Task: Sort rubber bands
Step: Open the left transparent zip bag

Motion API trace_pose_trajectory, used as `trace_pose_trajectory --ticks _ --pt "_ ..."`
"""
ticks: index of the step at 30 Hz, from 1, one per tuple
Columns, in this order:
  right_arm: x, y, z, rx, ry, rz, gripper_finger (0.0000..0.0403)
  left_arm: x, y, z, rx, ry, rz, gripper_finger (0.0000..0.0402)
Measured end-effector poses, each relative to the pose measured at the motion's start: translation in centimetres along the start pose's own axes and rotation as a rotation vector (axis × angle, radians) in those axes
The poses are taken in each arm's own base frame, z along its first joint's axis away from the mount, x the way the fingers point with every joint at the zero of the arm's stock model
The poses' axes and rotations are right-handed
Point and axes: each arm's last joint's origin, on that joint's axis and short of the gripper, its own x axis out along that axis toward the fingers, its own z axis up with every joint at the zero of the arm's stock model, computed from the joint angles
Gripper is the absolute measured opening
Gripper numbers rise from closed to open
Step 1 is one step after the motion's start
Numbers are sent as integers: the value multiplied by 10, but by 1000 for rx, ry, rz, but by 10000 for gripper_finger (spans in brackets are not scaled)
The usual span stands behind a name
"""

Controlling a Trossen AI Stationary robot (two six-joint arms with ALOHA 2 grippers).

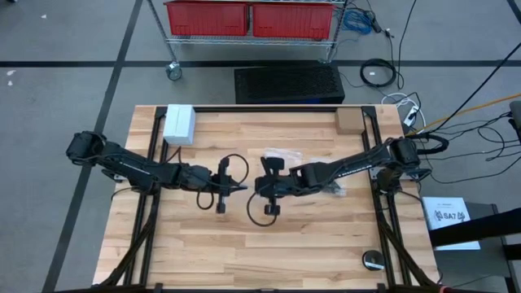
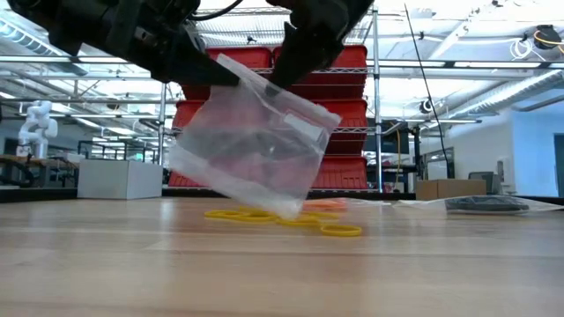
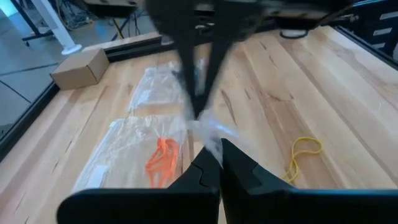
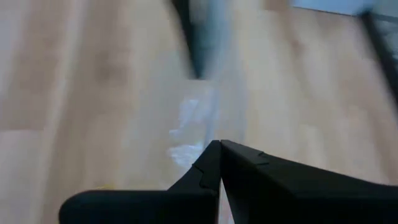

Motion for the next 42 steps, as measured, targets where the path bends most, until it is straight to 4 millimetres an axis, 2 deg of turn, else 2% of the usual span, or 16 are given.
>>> trace_pose_trajectory --ticks 5,11,20,23,26,31,32,35,42 --pt "2 5 1 -26 -3 118 0 0 0 -1 -3 10 -2 0" --pt "6 2 -1 32 2 2 9 0 -2 0 -3 4 -23 0" --pt "11 1 1 66 -22 20 116 0 -3 0 -2 3 -28 0" --pt "13 -5 2 40 -19 10 131 0 -3 0 -2 3 -28 0" --pt "15 -9 1 21 -8 3 115 0 -3 0 -2 3 -28 0" --pt "15 -11 1 -24 -4 18 20 0 -3 0 -2 2 -34 0" --pt "15 -11 1 -34 -5 17 11 0 -3 0 -2 1 -42 0" --pt "16 -13 1 -34 -5 31 7 0 -4 0 -2 -1 -58 0" --pt "17 -13 5 -34 -33 236 1 0 -4 0 -2 0 -58 0"
